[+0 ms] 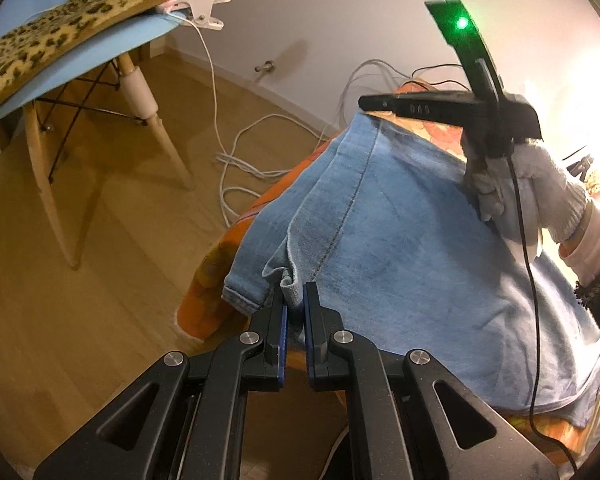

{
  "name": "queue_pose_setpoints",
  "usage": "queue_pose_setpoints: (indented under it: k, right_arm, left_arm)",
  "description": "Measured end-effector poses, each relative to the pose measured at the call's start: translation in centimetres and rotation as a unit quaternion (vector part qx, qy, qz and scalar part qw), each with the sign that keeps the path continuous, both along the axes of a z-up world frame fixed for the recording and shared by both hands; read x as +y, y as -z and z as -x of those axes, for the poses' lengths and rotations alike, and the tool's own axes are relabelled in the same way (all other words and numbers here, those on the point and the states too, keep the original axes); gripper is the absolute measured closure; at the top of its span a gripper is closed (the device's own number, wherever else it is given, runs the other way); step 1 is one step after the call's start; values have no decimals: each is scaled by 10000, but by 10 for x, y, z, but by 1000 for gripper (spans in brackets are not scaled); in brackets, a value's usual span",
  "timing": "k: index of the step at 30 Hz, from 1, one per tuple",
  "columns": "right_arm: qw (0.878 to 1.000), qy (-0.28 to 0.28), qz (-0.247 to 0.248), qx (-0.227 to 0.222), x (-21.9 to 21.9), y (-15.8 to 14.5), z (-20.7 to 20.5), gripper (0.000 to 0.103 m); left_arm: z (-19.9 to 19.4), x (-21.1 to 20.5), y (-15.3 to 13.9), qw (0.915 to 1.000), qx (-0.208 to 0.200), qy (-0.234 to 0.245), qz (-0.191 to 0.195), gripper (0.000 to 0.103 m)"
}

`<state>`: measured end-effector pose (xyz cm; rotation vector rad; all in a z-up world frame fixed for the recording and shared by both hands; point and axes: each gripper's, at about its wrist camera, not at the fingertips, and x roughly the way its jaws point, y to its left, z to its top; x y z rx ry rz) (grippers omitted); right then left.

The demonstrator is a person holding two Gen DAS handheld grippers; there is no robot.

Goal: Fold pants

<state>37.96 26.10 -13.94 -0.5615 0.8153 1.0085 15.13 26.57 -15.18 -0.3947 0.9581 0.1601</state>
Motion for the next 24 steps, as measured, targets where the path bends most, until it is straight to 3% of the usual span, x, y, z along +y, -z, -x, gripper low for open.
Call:
queue_pose_setpoints:
  k: [4,8,10,12,14,17,19,20,21,24]
  right_arm:
    - [10000,10,-55,41,5,-2,0,102]
    - [9987,-62,-134,490,-4,-6,-4,99]
    - [9964,5,-207,820,-13,-4,-14,72]
    - [9936,103,-312,1080,-23,-1,-25,58]
    - [9902,114,-342,1351,-28,4,-32,58]
    - [9912,10,-243,1305,-26,10,-28,60]
    - [9934,-162,-142,1124,-22,10,-18,85]
    - [9957,-201,-83,905,-21,9,-12,88]
    - [9967,-248,-76,767,-20,6,-7,98]
    - [9987,-203,-103,462,-21,-4,-1,99]
  left_arm:
    - [-3,-1,4,10000,12,0,-12,97]
    - [-1,-1,5,10000,-22,-3,-7,97]
    - [0,-1,6,10000,-40,-7,22,97]
    - [-1,0,6,10000,-41,-4,37,97]
    - [-1,1,6,10000,-42,1,38,97]
    - [0,2,6,10000,-57,-11,65,97]
    - [1,3,5,9999,-84,-40,107,97]
    - [2,4,3,9998,-123,-65,138,97]
    - [2,5,2,9997,-151,-76,158,97]
    - [3,7,-9,9993,-303,-100,183,97]
